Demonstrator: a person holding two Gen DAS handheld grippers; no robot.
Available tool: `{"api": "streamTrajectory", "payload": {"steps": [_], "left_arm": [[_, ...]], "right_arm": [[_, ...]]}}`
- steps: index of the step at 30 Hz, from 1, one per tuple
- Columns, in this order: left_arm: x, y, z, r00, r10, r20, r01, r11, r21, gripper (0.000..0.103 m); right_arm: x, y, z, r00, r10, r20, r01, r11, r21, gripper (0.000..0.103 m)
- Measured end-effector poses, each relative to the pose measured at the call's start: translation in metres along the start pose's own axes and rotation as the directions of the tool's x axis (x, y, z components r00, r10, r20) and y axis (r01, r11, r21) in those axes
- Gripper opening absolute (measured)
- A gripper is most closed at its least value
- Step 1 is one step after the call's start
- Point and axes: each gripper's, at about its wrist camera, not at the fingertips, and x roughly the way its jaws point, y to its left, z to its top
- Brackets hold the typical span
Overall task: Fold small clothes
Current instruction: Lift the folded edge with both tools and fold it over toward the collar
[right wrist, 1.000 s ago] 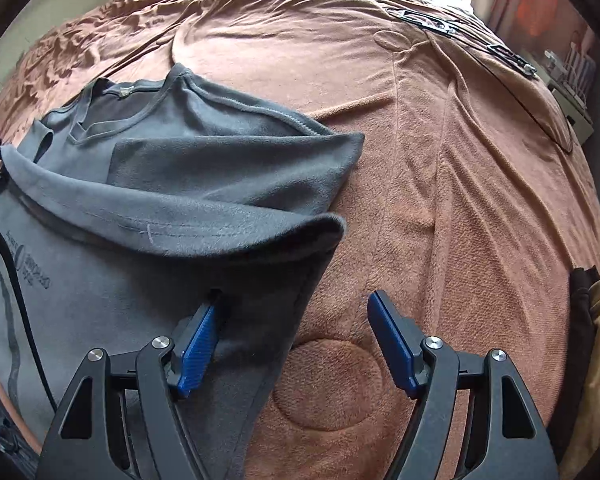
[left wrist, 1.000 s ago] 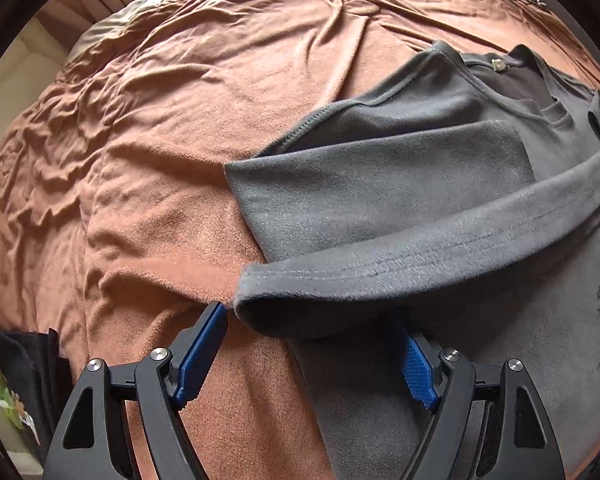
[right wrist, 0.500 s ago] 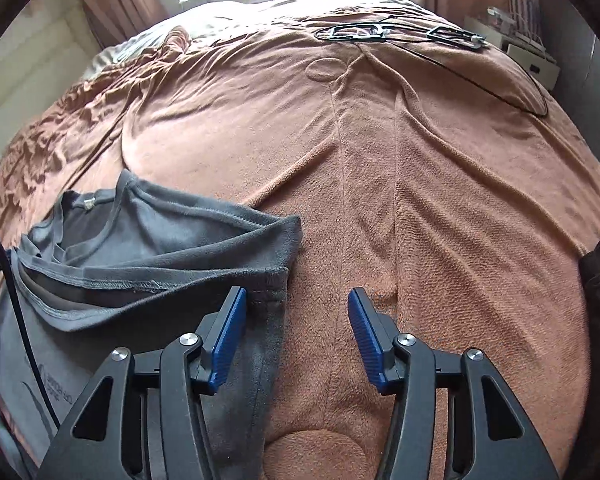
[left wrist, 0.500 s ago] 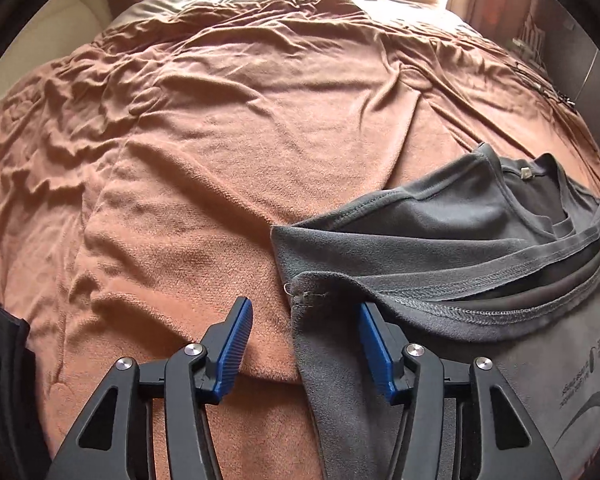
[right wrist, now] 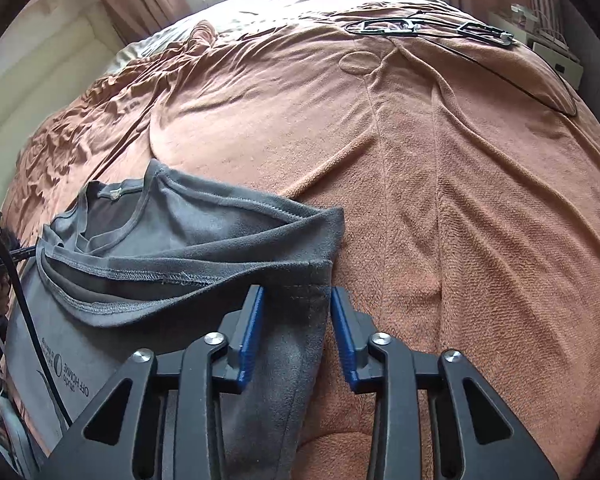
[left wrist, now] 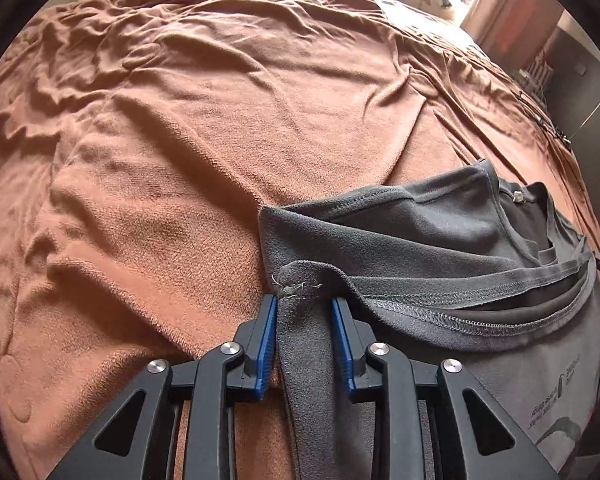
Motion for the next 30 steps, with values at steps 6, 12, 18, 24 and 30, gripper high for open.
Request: {"api": "streamTrajectory", "payload": {"steps": [6, 12, 18, 24, 30], "left_arm": [[-0.014, 0.01, -0.003, 0.999, -0.023, 0.023, 0.025, 0.998, -0.063, 0.008], [-0.033, 0.007, -0.007, 0.998, -0.016, 0.065, 0.021, 0.997, -0.073, 0.007], [-0.053, -0.001, -0.012, 0.995, 0.027, 0.095, -0.022, 0.998, -0.051, 0.007], [-0.065, -0.002, -0.02, 0.991, 0.05, 0.126, -0.043, 0.997, -0.06, 0.007], [-0.092, -0.007, -0.006, 0.976, 0.053, 0.209, -0.042, 0.997, -0.057, 0.005]], "right_arm": [[-0.008, 0.0, -0.004, 0.999, -0.04, 0.023, 0.04, 0.999, 0.03, 0.003], [-0.028, 0.007, -0.013, 0.996, -0.065, 0.067, 0.062, 0.997, 0.044, 0.003], [-0.054, 0.014, -0.02, 0.992, -0.072, 0.1, 0.07, 0.997, 0.024, 0.003], [-0.068, 0.022, -0.026, 0.99, -0.069, 0.122, 0.068, 0.998, 0.014, 0.003], [-0.084, 0.022, -0.018, 0.984, -0.067, 0.166, 0.065, 0.998, 0.02, 0.003]]}}
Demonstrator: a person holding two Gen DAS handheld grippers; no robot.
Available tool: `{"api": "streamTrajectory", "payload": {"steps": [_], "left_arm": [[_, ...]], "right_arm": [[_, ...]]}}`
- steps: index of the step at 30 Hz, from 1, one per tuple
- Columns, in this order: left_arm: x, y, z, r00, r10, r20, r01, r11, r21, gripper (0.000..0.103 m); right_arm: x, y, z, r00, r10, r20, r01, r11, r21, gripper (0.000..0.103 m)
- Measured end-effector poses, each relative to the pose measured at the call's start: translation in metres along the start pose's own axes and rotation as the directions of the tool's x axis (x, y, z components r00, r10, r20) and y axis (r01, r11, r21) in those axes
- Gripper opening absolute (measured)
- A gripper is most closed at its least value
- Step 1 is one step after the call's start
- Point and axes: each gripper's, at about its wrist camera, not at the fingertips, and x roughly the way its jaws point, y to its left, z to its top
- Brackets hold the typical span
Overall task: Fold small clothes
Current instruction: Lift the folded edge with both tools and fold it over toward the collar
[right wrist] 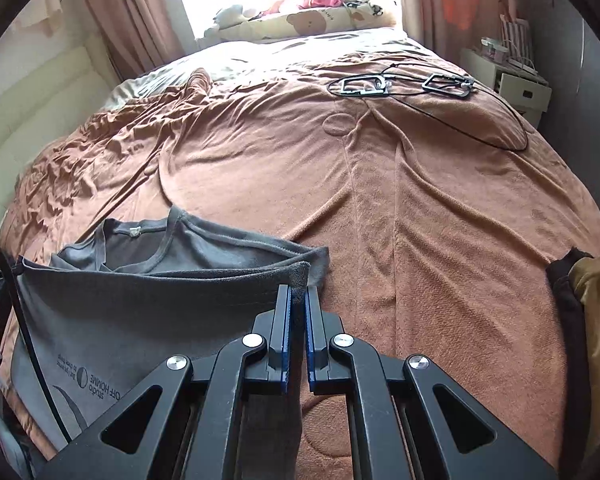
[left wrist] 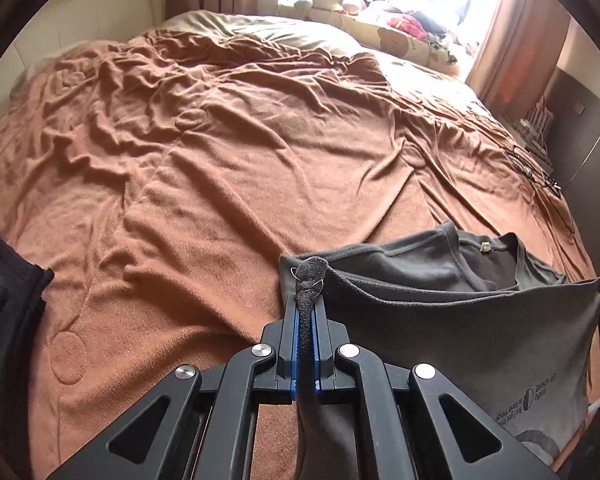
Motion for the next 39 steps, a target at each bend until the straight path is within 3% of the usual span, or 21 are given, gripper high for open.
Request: {"api": "streamTrajectory", "payload": {"steps": [8, 14, 20, 25, 30, 39], "left_arm": [[-0.002, -0.01, 0.038, 0.998, 0.024, 0.054, -0.024, 1.0, 0.009, 0.004], [0.023, -0.017, 0.06, 0.998, 0.046, 0.052, -0.047, 0.999, 0.019, 0.004], [0.071, -0.012, 0.067, 0.997, 0.07, -0.022, -0.069, 0.997, 0.024, 0.004], [0.113, -0.005, 0.061, 0.991, 0.088, -0.101, -0.085, 0.996, 0.035, 0.004], [0.134, -0.003, 0.056, 0.986, 0.103, -0.134, -0.097, 0.994, 0.051, 0.004], [0.119, -0.002, 0.067, 0.993, 0.11, -0.046, -0.108, 0.993, 0.04, 0.004]], "right_arm": [[-0.005, 0.004, 0.019, 0.998, -0.036, 0.053, 0.035, 0.999, 0.022, 0.003], [0.011, 0.006, 0.037, 0.996, -0.058, 0.06, 0.057, 0.998, 0.024, 0.003], [0.056, 0.005, 0.054, 0.997, -0.075, 0.012, 0.075, 0.997, 0.026, 0.003], [0.107, 0.004, 0.064, 0.993, -0.094, -0.075, 0.095, 0.995, 0.017, 0.003], [0.143, -0.001, 0.068, 0.985, -0.111, -0.129, 0.114, 0.993, 0.019, 0.002], [0.133, 0.003, 0.073, 0.989, -0.138, -0.053, 0.14, 0.989, 0.037, 0.002]]}}
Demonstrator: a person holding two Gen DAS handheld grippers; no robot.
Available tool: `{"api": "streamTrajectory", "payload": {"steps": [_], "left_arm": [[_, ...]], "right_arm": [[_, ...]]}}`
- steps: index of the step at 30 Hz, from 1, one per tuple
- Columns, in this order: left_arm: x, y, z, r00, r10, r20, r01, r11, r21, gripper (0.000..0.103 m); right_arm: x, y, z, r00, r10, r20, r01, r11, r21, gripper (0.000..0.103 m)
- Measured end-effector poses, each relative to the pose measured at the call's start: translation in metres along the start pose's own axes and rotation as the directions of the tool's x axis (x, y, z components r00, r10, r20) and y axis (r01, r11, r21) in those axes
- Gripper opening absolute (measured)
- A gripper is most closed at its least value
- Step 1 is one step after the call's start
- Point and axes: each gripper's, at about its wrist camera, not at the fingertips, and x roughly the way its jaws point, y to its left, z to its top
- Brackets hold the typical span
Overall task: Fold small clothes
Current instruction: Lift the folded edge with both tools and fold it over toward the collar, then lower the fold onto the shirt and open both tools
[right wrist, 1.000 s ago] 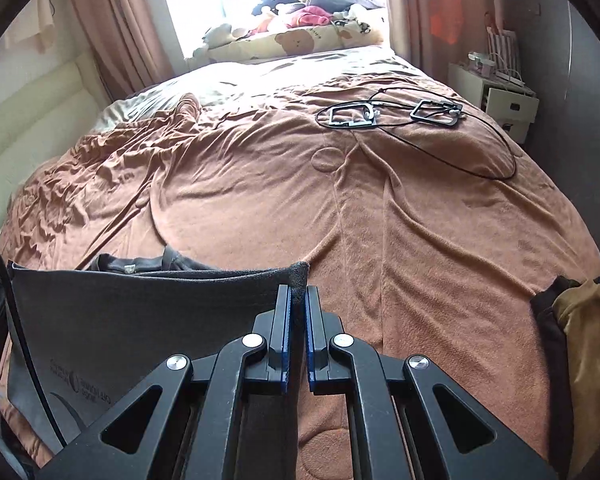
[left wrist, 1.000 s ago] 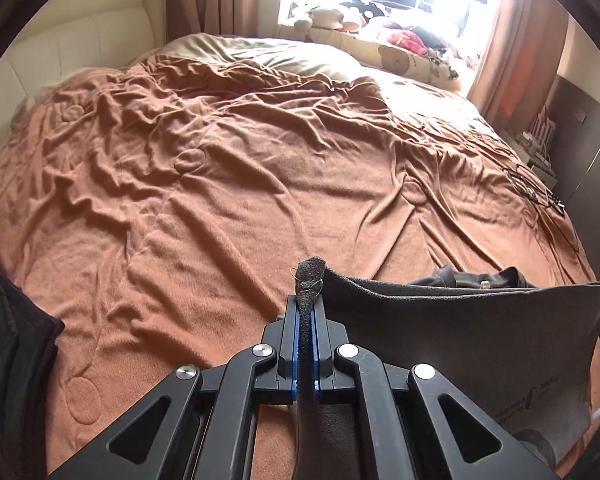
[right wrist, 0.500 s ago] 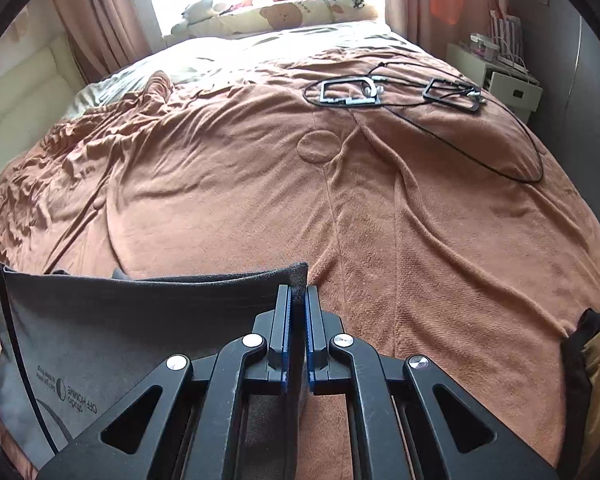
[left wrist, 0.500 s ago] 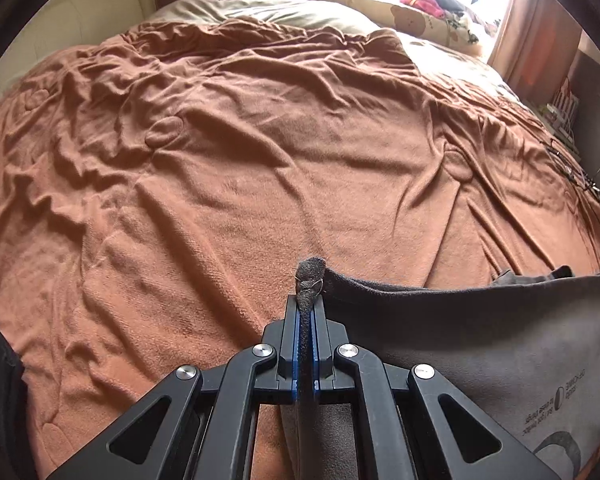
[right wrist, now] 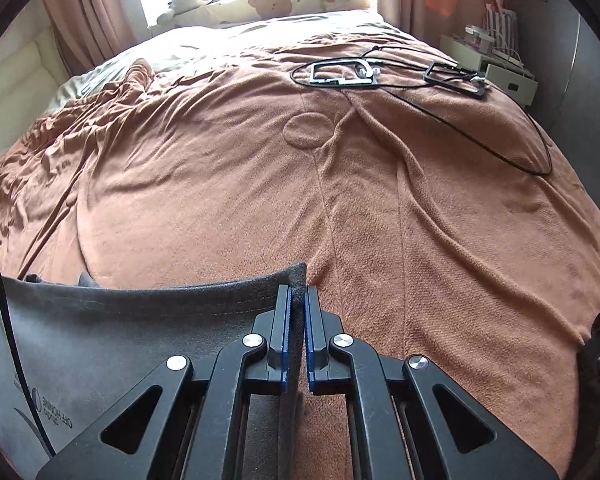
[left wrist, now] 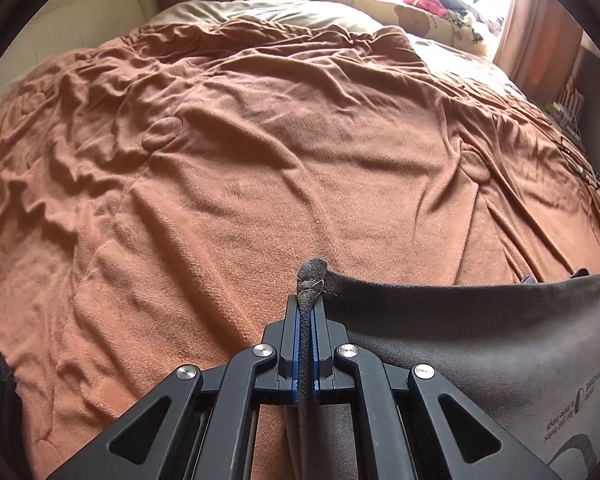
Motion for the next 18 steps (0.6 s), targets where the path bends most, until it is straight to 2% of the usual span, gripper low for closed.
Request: {"api": "streamTrajectory", "payload": {"steps": [5, 12, 16, 18], "left_arm": [[0.008, 0.0, 0.005, 1.0, 0.018, -0.014, -0.018, 1.0, 0.004, 0.004], [0.04, -0.006, 0.008, 0.995, 0.055, -0.079, -0.052, 0.998, 0.035, 0.004], [0.048, -0.008, 0.01, 0.994, 0.061, -0.087, -0.058, 0.997, 0.047, 0.005], [0.049, -0.008, 0.011, 0.993, 0.062, -0.105, -0.056, 0.997, 0.056, 0.009]], "right_arm": [[-0.001, 0.003, 0.001, 1.0, -0.013, 0.017, 0.013, 1.0, -0.002, 0.002], [0.041, 0.001, 0.008, 0.998, -0.031, -0.059, 0.03, 1.0, -0.004, 0.002], [0.059, 0.001, 0.006, 0.995, -0.047, -0.083, 0.045, 0.999, -0.016, 0.002], [0.063, 0.002, 0.007, 0.995, -0.048, -0.088, 0.047, 0.999, -0.024, 0.002]]}}
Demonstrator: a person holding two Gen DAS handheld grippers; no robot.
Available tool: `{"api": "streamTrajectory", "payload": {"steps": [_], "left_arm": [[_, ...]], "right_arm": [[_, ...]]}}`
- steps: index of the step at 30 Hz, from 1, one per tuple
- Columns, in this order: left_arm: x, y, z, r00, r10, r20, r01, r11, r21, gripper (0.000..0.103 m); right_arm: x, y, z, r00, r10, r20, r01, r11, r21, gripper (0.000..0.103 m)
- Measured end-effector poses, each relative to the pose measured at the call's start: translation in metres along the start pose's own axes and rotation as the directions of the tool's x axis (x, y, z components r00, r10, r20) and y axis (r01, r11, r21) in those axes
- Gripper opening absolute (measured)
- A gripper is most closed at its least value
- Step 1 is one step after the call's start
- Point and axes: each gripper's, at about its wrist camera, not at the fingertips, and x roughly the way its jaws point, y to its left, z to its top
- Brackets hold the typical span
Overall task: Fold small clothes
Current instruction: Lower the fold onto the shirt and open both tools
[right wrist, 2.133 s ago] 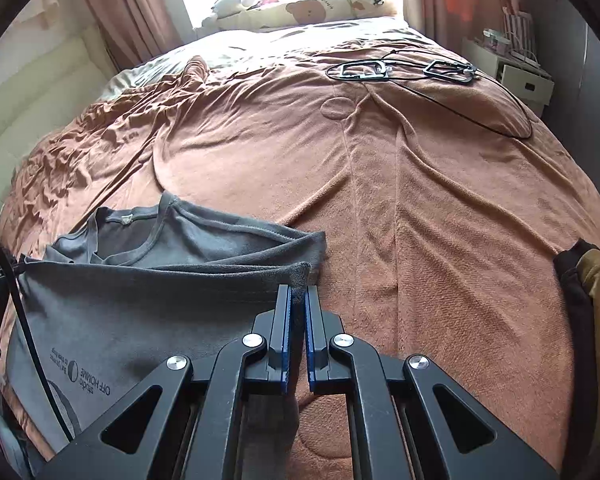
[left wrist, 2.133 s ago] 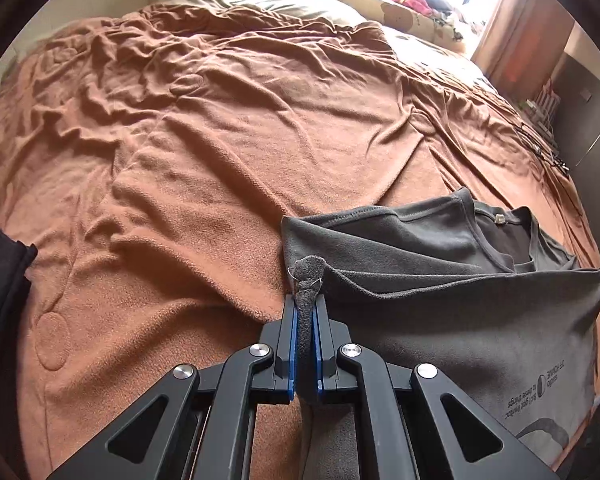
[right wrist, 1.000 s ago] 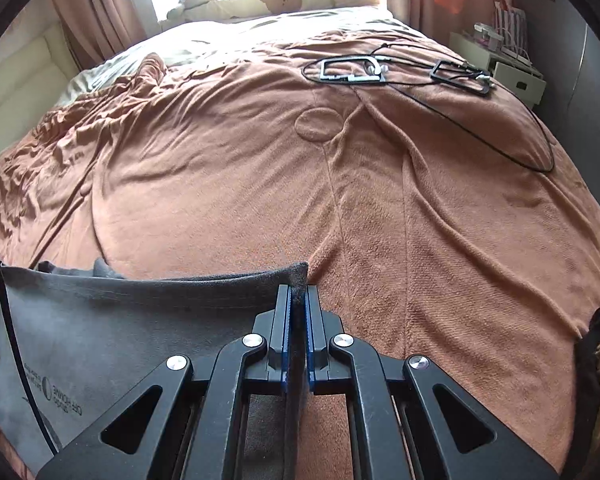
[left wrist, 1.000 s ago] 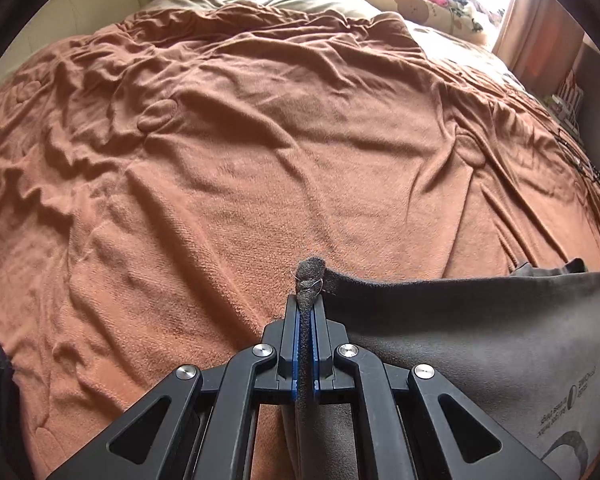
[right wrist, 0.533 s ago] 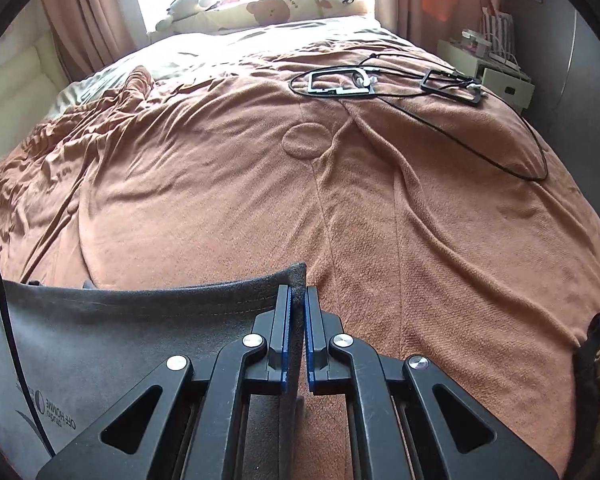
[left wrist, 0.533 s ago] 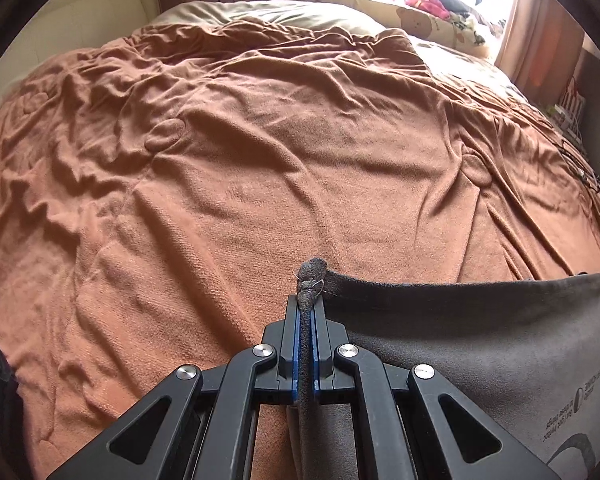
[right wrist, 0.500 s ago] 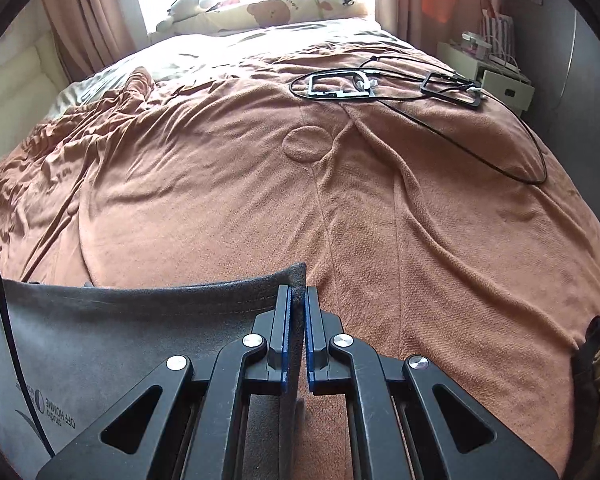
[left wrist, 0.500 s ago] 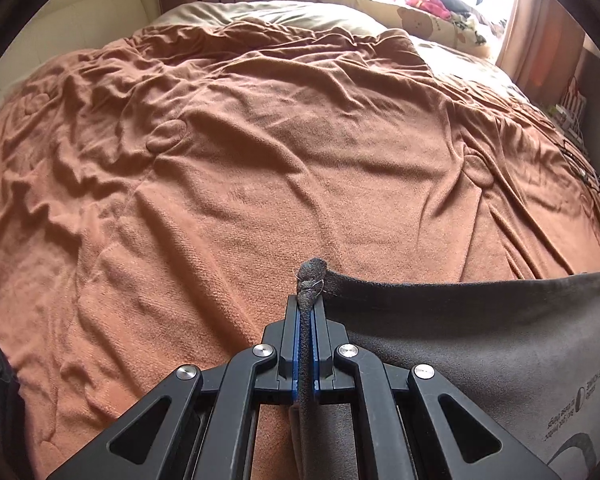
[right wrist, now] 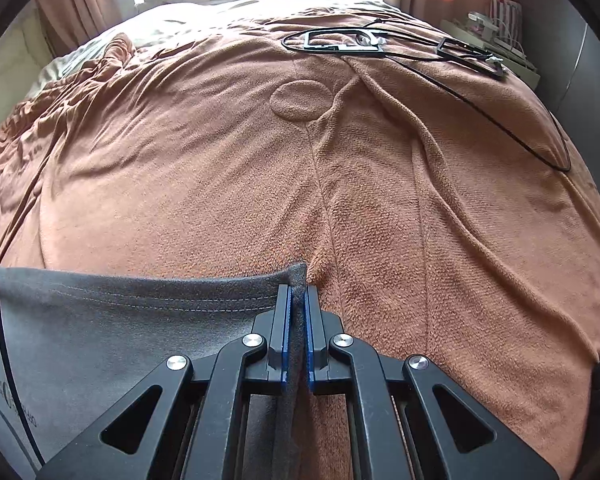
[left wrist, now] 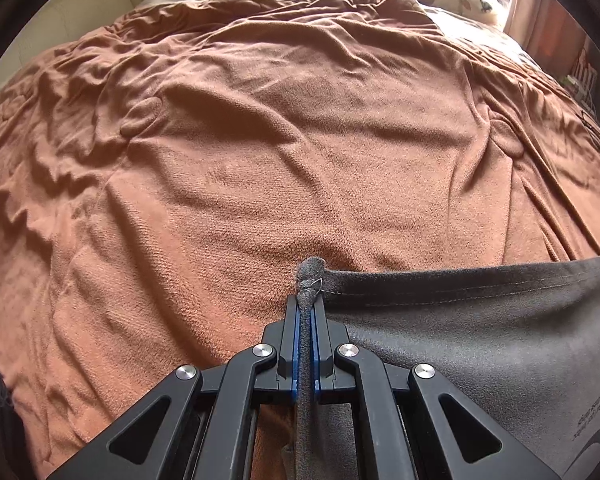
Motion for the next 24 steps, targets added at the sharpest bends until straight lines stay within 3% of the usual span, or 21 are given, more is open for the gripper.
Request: {"api": "streamTrajectory", "payload": {"steps": [2, 4, 6, 8, 14, 24], "left_arm": [[-0.003, 0.002, 0.002, 1.0, 0.004, -0.007, -0.004, 1.0, -0.006, 0.015], [-0.011, 0.008, 0.001, 1.0, 0.014, -0.01, -0.014, 0.999, -0.031, 0.027], [-0.022, 0.014, -0.002, 0.999, 0.033, 0.004, -0.033, 0.998, -0.05, 0.045], [-0.033, 0.019, -0.007, 0.999, 0.03, 0.015, -0.029, 0.998, -0.061, 0.049], [-0.071, 0.031, -0.03, 1.0, -0.004, 0.025, 0.006, 0.995, -0.104, 0.049], [-0.133, 0.027, -0.083, 0.999, -0.034, 0.034, 0.037, 0.994, -0.099, 0.051]], "right_arm": [[0.002, 0.0, 0.002, 1.0, 0.008, -0.019, -0.008, 1.0, -0.007, 0.006], [-0.001, -0.006, 0.006, 0.998, 0.042, -0.044, -0.042, 0.999, 0.015, 0.016], [-0.01, -0.014, 0.005, 0.998, 0.042, -0.05, -0.04, 0.998, 0.05, 0.047], [-0.027, -0.021, 0.002, 0.998, 0.06, -0.015, -0.059, 0.996, 0.063, 0.056], [-0.068, -0.031, -0.022, 0.992, 0.123, -0.009, -0.122, 0.99, 0.068, 0.056], [-0.128, -0.048, -0.074, 0.979, 0.201, -0.031, -0.199, 0.978, 0.059, 0.056]]}}
